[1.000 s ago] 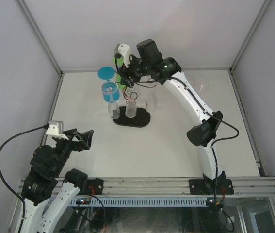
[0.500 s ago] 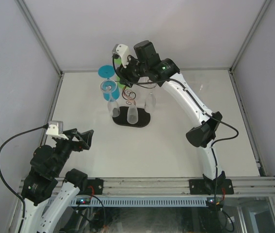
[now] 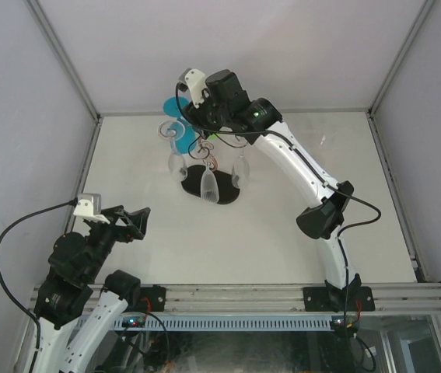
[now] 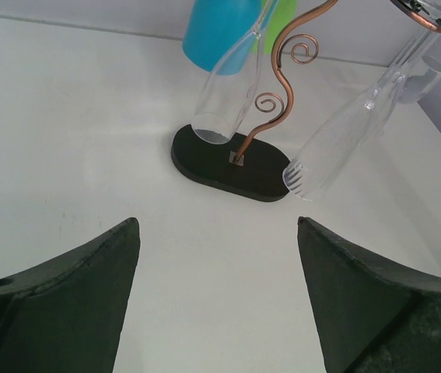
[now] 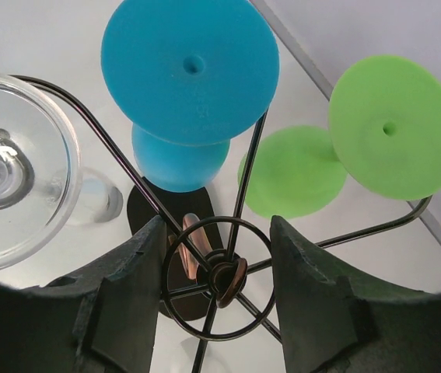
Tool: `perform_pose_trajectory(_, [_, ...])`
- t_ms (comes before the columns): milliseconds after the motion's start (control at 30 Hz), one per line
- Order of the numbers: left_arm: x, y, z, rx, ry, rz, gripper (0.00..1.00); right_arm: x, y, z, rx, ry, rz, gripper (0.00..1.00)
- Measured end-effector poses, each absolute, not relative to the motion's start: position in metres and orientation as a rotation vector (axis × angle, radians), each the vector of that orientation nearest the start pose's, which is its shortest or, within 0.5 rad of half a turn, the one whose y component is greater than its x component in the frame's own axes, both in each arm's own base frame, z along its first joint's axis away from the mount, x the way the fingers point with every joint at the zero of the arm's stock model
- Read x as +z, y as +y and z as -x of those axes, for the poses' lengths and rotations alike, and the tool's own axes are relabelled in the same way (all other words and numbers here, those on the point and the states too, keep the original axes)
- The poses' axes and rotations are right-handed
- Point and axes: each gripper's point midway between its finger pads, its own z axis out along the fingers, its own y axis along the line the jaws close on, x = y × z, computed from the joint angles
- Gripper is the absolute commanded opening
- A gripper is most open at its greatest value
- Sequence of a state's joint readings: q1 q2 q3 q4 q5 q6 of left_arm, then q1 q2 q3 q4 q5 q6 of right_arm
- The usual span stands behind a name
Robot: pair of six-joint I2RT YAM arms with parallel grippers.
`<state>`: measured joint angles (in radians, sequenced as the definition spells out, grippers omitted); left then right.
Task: Place the wine glass upside down on the wine glass rack
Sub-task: Adjust the wine rack at the center of the board.
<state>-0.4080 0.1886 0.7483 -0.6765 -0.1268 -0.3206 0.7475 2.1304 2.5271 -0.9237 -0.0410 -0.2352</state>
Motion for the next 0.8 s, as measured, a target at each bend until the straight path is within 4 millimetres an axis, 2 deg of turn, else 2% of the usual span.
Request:
perform_pose_trajectory(400, [0.276, -0.063, -0.169, -0.439, 1.705, 0.022, 0.86, 0.329, 0.361, -0.417, 0.19, 1.924, 0.848, 0.28])
perform_pose_trajectory(800, [0.276, -0.063, -0.169, -0.439, 1.705, 0.022, 0.86, 0.332, 0.348, -0.424, 0.118, 1.955, 0.717, 0.29])
